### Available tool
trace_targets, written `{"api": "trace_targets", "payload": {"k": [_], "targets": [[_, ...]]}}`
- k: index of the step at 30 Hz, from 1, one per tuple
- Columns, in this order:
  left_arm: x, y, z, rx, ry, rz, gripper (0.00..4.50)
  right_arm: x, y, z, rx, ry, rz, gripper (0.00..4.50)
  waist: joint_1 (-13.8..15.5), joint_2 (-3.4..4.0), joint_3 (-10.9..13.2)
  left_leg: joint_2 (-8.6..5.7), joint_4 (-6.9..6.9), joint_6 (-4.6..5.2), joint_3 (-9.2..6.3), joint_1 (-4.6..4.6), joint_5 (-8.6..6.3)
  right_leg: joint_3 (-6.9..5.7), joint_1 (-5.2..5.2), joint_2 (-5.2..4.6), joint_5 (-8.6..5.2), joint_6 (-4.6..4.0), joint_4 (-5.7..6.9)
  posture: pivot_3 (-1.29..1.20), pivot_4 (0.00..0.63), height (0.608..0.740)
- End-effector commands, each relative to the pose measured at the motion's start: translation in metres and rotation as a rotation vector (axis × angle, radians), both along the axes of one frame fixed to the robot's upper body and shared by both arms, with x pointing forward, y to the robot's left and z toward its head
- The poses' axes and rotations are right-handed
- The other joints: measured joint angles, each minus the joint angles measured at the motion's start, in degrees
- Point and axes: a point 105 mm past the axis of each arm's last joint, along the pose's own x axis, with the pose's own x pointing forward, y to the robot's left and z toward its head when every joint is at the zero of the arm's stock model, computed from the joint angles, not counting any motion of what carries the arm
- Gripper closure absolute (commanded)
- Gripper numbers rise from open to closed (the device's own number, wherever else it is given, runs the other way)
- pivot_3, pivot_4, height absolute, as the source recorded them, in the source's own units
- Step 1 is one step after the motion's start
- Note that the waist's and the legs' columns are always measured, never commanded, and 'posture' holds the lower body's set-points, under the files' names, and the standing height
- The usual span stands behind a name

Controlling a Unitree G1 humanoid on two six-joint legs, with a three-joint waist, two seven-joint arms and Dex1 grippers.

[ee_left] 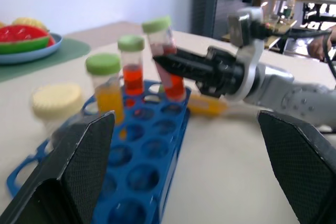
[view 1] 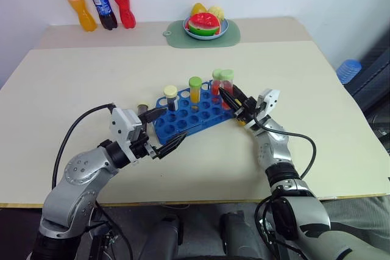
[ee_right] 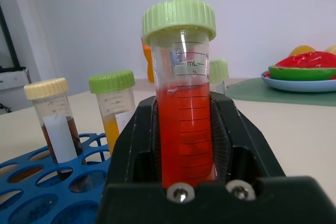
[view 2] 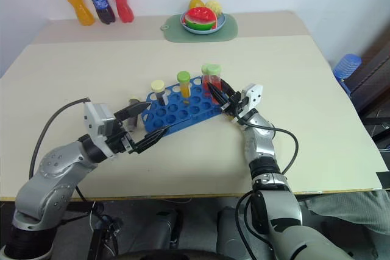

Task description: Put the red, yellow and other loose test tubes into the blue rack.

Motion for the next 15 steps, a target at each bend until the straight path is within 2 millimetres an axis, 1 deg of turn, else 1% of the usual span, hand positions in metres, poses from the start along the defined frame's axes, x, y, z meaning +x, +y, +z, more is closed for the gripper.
{"api": "trace_targets", "payload": {"k": [1,2,3,4,6,8,11,14,15], "targets": [[-0.013,-0.018,0.02,-0.017,-0.044,-0.024,0.0,-0.005,0.003,0.002,-0.035,-0.045,-0.007,1.31,0.04,0.01,0.01,0.0,-0.02,-0.02,0.0,0.0,0.01,0.0,-0.01,0.0,0.0,0.0,0.0,0.0,0.15,0.74],[-0.016,-0.022,0.024,-0.019,-0.048,-0.027,0.0,-0.006,0.002,0.006,-0.056,-0.067,-0.014,0.75,0.1,0.01,0.01,0.0,-0.02,-0.05,0.0,-0.01,0.03,0.0,-0.02,0.0,0.0,0.0,0.0,0.0,0.15,0.74],[-0.02,-0.028,0.028,-0.023,-0.052,-0.03,0.0,-0.007,0.0,0.01,-0.093,-0.085,-0.023,0.29,0.29,0.01,0.01,0.0,-0.01,-0.06,0.0,-0.02,0.03,0.01,-0.02,0.0,0.0,0.0,0.0,0.0,0.15,0.74],[-0.023,-0.032,0.031,-0.026,-0.054,-0.031,0.0,-0.008,-0.002,0.013,-0.125,-0.099,-0.026,0.02,0.33,0.01,0.01,-0.01,0.02,-0.06,-0.01,-0.04,0.03,0.01,-0.02,-0.01,0.0,0.0,-0.01,0.0,0.15,0.74],[-0.028,-0.04,0.035,-0.032,-0.053,-0.034,0.0,-0.012,-0.006,0.021,-0.174,-0.121,-0.034,0.02,0.59,0.01,0.01,-0.02,0.04,-0.07,-0.01,-0.05,0.04,0.04,-0.02,-0.01,0.0,0.0,-0.01,0.0,0.15,0.74],[-0.033,-0.048,0.037,-0.038,-0.05,-0.04,0.0,-0.02,-0.011,0.028,-0.223,-0.134,-0.02,0.02,0.58,0.0,0.0,-0.03,0.04,-0.07,0.01,-0.05,0.04,0.04,-0.01,-0.01,0.0,0.0,-0.01,0.0,0.15,0.74],[-0.042,-0.055,0.037,-0.037,-0.035,-0.053,0.0,-0.032,-0.022,0.033,-0.291,-0.083,0.005,0.02,0.65,0.01,0.0,-0.03,0.02,-0.06,0.03,-0.05,0.03,0.04,-0.01,0.0,0.0,0.0,-0.02,0.0,0.15,0.74],[-0.049,-0.054,0.036,-0.022,-0.019,-0.068,0.0,-0.046,-0.038,0.039,-0.404,-0.023,-0.035,0.02,0.79,0.02,0.01,-0.03,0.03,-0.01,0.03,-0.07,0.0,0.04,-0.01,0.0,-0.01,-0.01,-0.03,0.0,0.15,0.74],[-0.048,-0.05,0.035,-0.009,-0.02,-0.058,0.0,-0.049,-0.043,0.04,-0.423,0.021,-0.036,0.02,0.7,0.01,0.01,-0.02,0.02,0.0,0.03,-0.08,0.0,0.05,-0.01,0.0,-0.01,-0.01,-0.03,0.0,0.15,0.74]]}}
